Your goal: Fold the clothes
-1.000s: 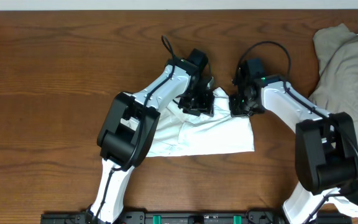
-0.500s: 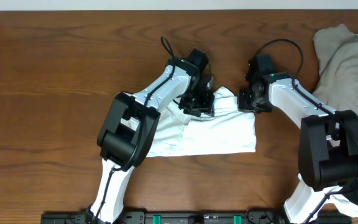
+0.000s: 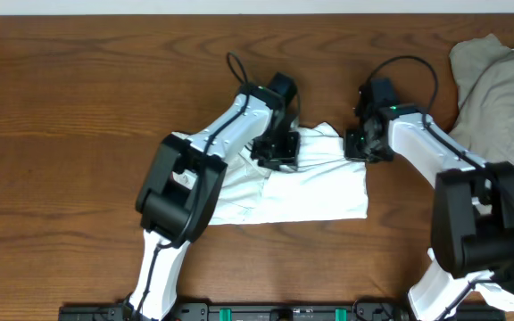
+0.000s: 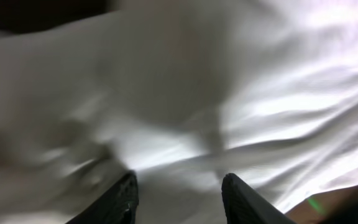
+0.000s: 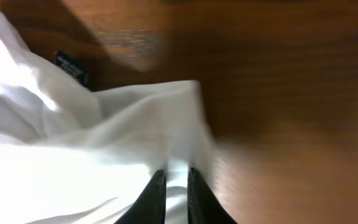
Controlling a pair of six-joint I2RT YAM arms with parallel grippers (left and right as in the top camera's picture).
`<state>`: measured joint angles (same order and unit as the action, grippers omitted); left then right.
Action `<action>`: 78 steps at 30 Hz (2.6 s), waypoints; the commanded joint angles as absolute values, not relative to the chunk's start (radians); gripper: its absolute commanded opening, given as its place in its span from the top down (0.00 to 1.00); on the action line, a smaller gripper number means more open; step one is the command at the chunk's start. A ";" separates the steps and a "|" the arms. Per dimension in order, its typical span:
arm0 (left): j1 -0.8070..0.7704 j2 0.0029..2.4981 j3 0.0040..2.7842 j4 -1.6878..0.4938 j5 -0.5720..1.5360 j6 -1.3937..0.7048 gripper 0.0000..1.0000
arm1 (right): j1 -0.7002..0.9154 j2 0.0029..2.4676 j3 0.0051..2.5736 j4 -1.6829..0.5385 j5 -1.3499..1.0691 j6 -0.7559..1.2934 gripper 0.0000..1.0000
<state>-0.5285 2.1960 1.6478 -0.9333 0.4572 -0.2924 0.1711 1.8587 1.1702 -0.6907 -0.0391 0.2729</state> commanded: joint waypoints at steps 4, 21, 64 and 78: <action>-0.435 1.957 1.641 -1.018 0.205 -0.302 0.41 | 0.152 1.563 1.166 -0.722 0.017 0.184 0.75; 0.090 1.895 1.533 -1.159 0.284 -0.236 0.18 | 0.152 1.410 1.129 -0.933 -0.012 0.122 0.62; 0.259 1.840 1.209 -0.879 0.391 -0.141 0.94 | 0.152 1.414 1.096 -0.914 -0.061 0.133 0.59; 0.267 1.815 1.554 -1.105 0.411 -0.124 0.94 | 0.152 1.414 1.096 -0.928 -0.061 0.133 0.59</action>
